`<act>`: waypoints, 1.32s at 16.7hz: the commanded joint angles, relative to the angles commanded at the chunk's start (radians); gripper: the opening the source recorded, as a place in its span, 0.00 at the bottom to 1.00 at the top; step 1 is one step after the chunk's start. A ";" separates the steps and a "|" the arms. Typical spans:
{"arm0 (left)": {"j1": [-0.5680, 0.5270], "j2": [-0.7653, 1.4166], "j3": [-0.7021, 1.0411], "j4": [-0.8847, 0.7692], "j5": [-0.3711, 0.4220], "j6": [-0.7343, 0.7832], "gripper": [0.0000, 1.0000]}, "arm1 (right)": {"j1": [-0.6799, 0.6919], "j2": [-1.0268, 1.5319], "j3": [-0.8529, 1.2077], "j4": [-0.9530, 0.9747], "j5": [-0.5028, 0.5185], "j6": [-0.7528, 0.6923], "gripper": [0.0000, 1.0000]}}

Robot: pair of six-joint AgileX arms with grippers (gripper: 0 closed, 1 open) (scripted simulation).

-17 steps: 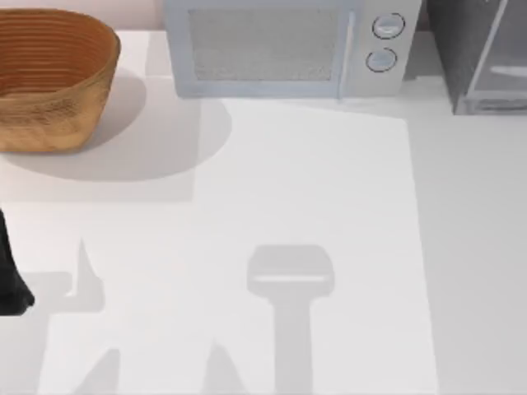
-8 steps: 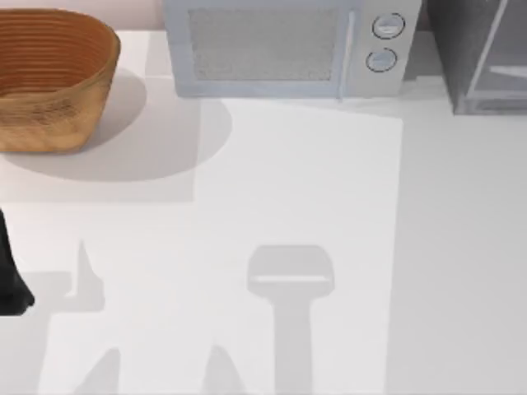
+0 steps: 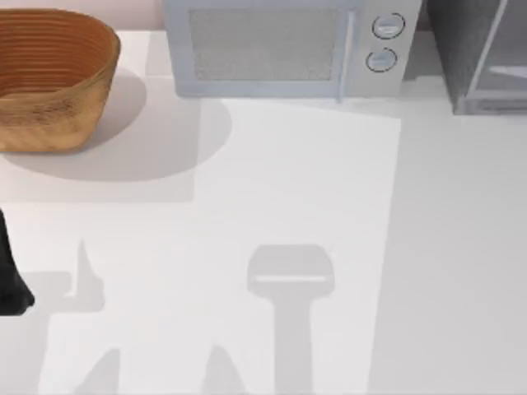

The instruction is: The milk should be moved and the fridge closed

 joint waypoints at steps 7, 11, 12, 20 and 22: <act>0.000 0.000 0.000 0.000 0.000 0.000 1.00 | 0.295 -0.077 -0.078 0.123 0.244 0.189 1.00; 0.000 0.000 0.000 0.000 0.000 0.000 1.00 | 0.445 -0.099 -0.143 0.171 0.356 0.306 1.00; 0.000 0.000 0.000 0.000 0.000 0.000 1.00 | 0.481 -0.106 -0.159 0.183 0.386 0.332 1.00; 0.000 0.000 0.000 0.000 0.000 0.000 1.00 | 0.863 -0.190 -0.269 0.320 0.679 0.573 1.00; 0.000 0.000 0.000 0.000 0.000 0.000 1.00 | 0.883 -0.202 -0.281 0.337 0.699 0.595 1.00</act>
